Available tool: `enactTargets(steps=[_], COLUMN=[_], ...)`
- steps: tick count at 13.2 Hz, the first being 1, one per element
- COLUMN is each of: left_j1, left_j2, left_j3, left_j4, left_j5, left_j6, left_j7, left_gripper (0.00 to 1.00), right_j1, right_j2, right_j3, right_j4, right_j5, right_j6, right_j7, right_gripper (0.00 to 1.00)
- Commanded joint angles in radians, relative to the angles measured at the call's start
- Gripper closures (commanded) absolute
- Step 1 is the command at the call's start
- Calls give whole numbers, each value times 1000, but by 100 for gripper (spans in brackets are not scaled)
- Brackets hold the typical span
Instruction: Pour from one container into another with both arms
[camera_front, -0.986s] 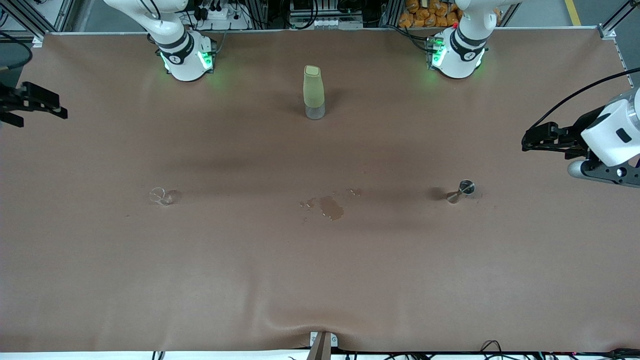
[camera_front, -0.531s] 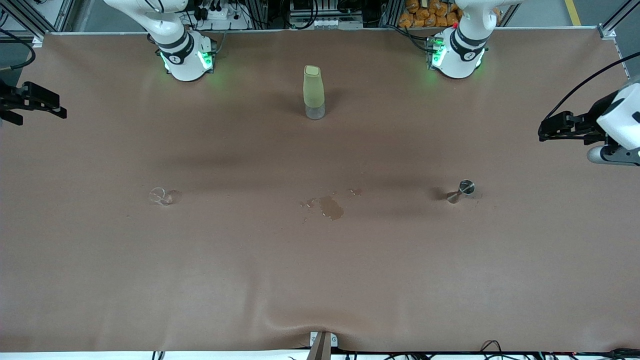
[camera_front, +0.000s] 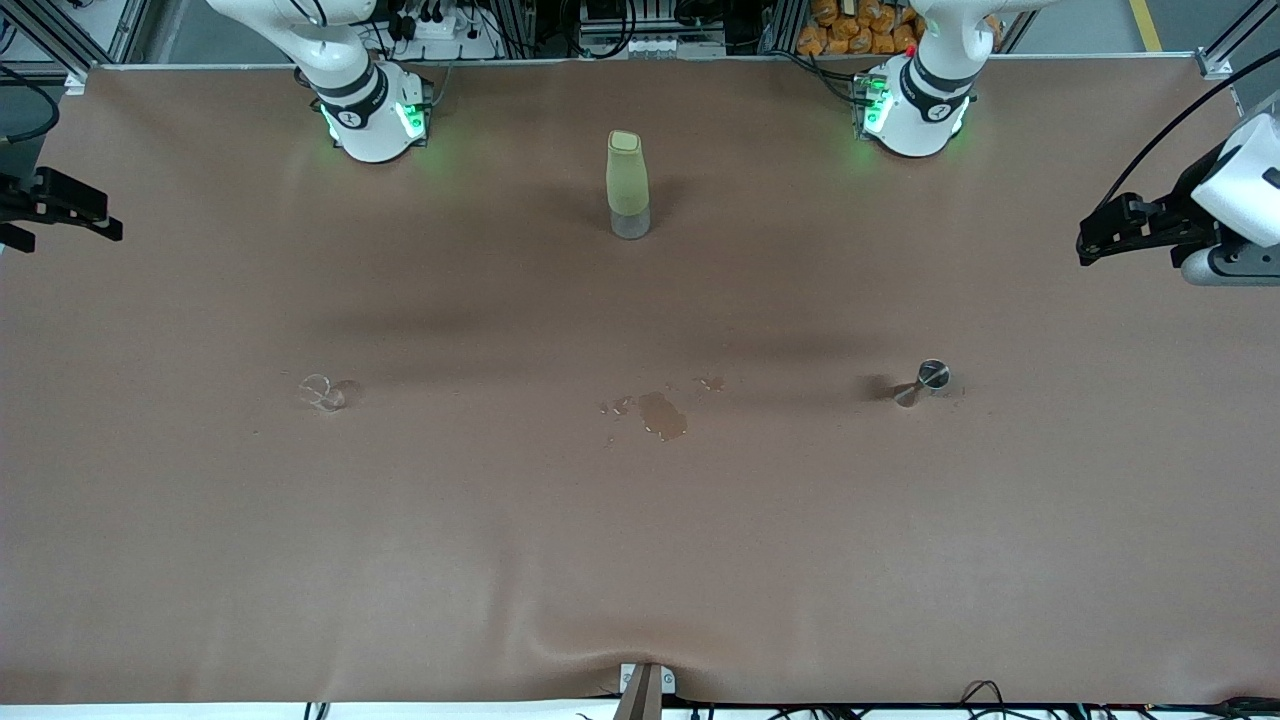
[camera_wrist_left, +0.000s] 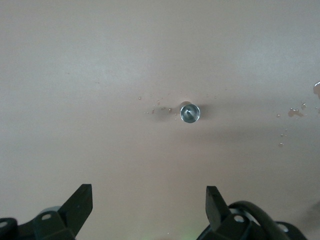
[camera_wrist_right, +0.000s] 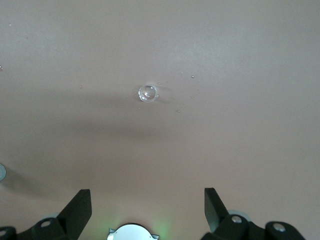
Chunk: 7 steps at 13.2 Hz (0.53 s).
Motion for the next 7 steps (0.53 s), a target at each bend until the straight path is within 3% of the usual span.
enactTargets(steps=[1, 7], left_j1=[-38, -91], left_j2=[-37, -20], left_j3=[80, 88], left_j4=[-32, 47], left_j5=[-54, 28], left_j6=[12, -46], left_j7=[3, -3], left_gripper=[0, 0], right_j1=[45, 44], right_j2=[-6, -8], right_j3=[-38, -35], right_j4=[-4, -4], right_j5=[-20, -19], right_j6=[10, 4], right_j7=[18, 18], right_gripper=[0, 0])
